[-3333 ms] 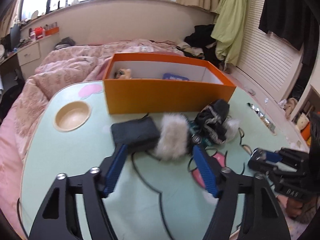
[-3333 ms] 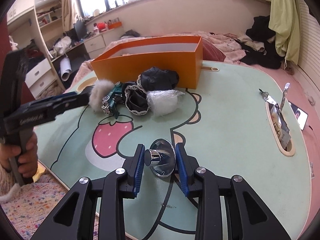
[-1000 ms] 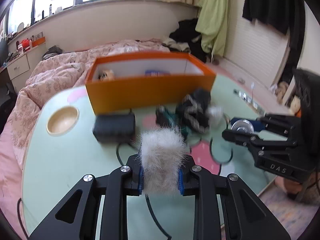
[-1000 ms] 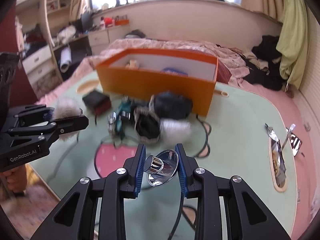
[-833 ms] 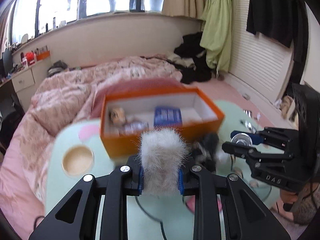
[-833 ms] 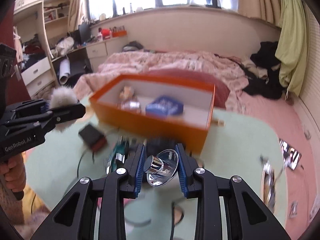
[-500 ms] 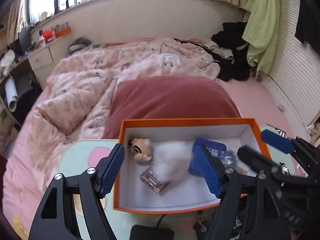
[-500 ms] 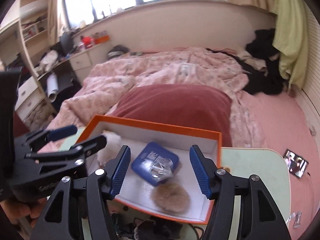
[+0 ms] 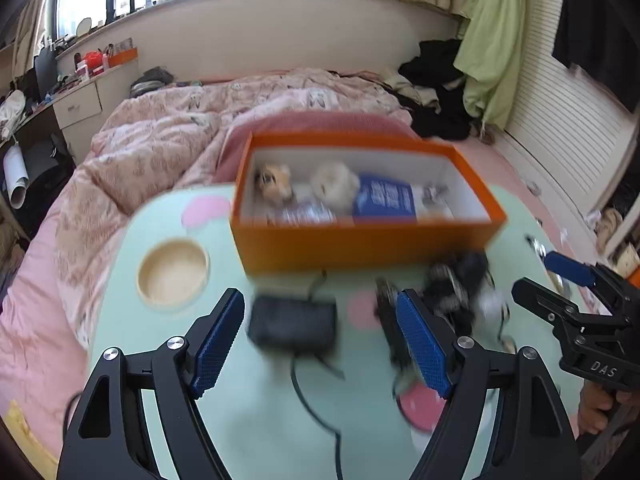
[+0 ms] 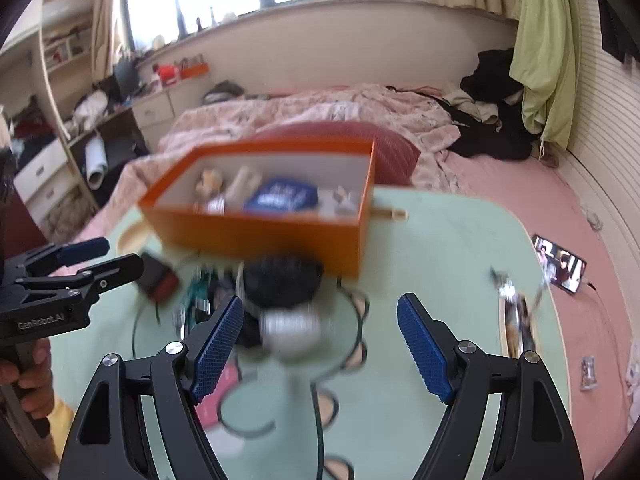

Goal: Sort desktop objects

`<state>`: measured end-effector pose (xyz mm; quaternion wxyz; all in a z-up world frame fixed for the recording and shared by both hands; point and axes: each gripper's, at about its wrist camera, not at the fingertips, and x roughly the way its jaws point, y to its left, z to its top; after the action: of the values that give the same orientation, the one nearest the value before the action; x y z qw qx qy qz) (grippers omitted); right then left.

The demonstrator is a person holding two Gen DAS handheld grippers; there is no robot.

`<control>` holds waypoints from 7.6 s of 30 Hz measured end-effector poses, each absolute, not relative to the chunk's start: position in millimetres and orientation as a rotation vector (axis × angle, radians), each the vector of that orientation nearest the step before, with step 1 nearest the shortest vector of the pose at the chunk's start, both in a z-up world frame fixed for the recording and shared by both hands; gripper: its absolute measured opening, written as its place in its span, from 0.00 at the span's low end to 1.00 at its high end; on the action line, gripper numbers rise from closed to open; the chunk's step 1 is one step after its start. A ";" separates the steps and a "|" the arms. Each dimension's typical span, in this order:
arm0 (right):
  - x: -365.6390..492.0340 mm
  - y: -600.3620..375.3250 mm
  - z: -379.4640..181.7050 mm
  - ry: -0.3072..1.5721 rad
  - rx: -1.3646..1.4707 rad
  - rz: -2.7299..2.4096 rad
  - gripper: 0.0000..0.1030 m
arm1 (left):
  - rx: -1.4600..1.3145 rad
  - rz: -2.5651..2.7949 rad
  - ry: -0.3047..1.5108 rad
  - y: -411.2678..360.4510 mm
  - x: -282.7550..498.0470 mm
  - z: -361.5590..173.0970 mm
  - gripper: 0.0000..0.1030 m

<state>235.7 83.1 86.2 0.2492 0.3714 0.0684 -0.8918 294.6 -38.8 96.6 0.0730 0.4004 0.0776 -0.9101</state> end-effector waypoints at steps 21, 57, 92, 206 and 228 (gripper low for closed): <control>262.1 94.3 35.1 0.276 1.152 -2.442 1.00 | 1.234 -2.635 0.175 -33.4 325.3 38.7 1.00; 245.4 90.1 62.6 0.188 1.084 -2.401 0.29 | 1.221 -2.655 0.173 -39.6 325.7 35.1 1.00; 263.4 112.2 40.9 0.263 1.005 -2.458 0.60 | 1.268 -2.691 0.134 -39.8 324.8 37.4 1.00; 257.1 86.0 32.3 0.298 1.145 -2.421 1.00 | 1.241 -2.705 0.134 -30.8 327.4 35.0 1.00; 202.9 47.8 59.4 -0.016 1.188 -2.345 0.37 | 1.240 -2.705 0.140 -30.6 327.4 35.5 1.00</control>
<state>202.9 47.8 59.4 0.2535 0.4370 -0.0060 -0.8630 327.4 -30.6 35.5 0.0813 0.4148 0.0468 -0.9051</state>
